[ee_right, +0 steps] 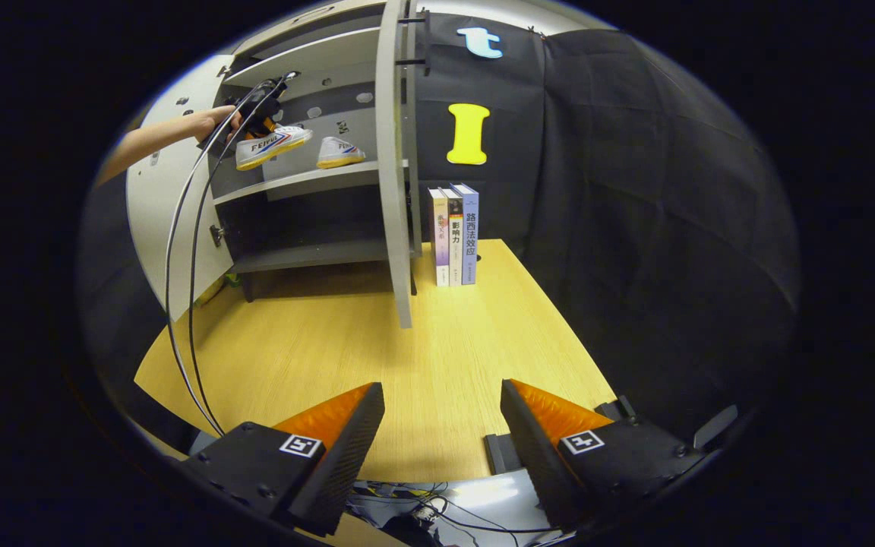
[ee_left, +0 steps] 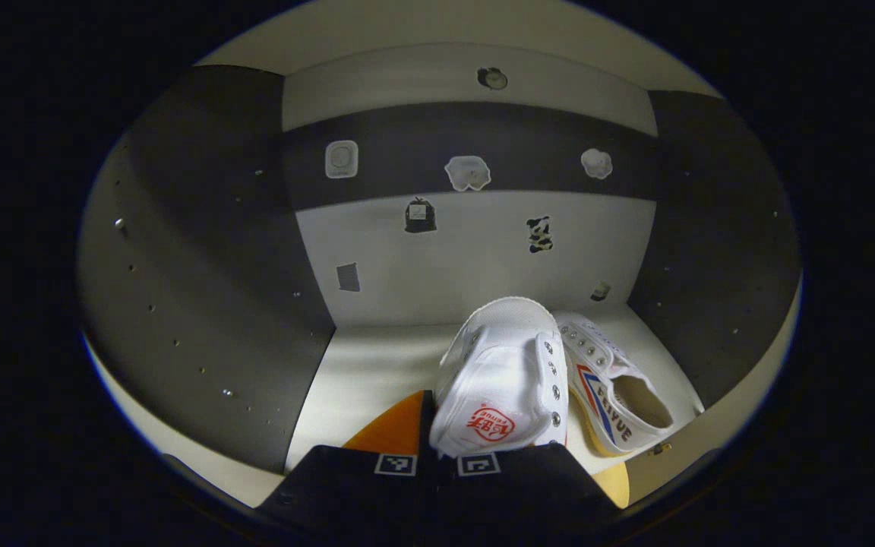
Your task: Grab one shoe with the right hand and put it into the shoe cabinet, grab the other shoe with the left hand and put it into the shoe cabinet; then close the right door with the right hand and the left door with the left hand.
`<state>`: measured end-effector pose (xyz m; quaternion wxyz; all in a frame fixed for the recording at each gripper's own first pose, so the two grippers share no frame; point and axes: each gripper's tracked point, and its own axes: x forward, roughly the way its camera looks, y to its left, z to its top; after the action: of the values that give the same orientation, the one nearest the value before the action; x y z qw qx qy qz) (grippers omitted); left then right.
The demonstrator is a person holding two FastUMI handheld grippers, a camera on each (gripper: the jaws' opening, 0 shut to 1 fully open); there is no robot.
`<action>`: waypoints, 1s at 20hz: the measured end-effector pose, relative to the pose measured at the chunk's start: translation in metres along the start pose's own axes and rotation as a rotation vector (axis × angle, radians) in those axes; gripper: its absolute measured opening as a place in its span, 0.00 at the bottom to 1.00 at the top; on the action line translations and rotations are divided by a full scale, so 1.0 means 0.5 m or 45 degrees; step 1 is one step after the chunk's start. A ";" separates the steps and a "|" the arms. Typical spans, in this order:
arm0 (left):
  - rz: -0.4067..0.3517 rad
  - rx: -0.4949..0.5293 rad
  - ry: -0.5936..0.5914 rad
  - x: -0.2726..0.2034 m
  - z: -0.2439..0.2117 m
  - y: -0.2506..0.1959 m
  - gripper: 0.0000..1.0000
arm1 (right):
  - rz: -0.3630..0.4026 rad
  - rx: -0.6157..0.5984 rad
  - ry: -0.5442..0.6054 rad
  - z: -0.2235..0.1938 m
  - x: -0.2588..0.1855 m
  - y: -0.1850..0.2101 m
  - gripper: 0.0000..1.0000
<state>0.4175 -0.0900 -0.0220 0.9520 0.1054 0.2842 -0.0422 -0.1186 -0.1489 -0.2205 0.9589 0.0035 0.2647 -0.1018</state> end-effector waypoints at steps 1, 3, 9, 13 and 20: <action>0.019 0.014 0.025 0.027 -0.004 -0.003 0.05 | -0.021 0.007 -0.009 0.005 -0.003 -0.010 0.98; 0.043 0.036 0.055 0.078 -0.012 -0.014 0.05 | -0.083 0.005 -0.012 0.008 0.001 -0.035 0.98; 0.151 0.216 0.092 0.147 0.006 -0.006 0.05 | -0.185 0.062 -0.029 0.034 0.004 -0.078 0.98; 0.130 0.189 0.113 0.161 -0.006 -0.011 0.07 | -0.198 0.021 -0.010 0.028 0.012 -0.077 0.98; 0.057 0.067 0.034 0.083 -0.010 -0.004 0.22 | -0.166 0.018 -0.024 0.048 0.019 -0.060 0.99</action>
<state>0.4493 -0.0916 -0.0492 0.9457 0.1372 0.2934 -0.0270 -0.1042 -0.1816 -0.2032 0.9527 -0.0078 0.2545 -0.1659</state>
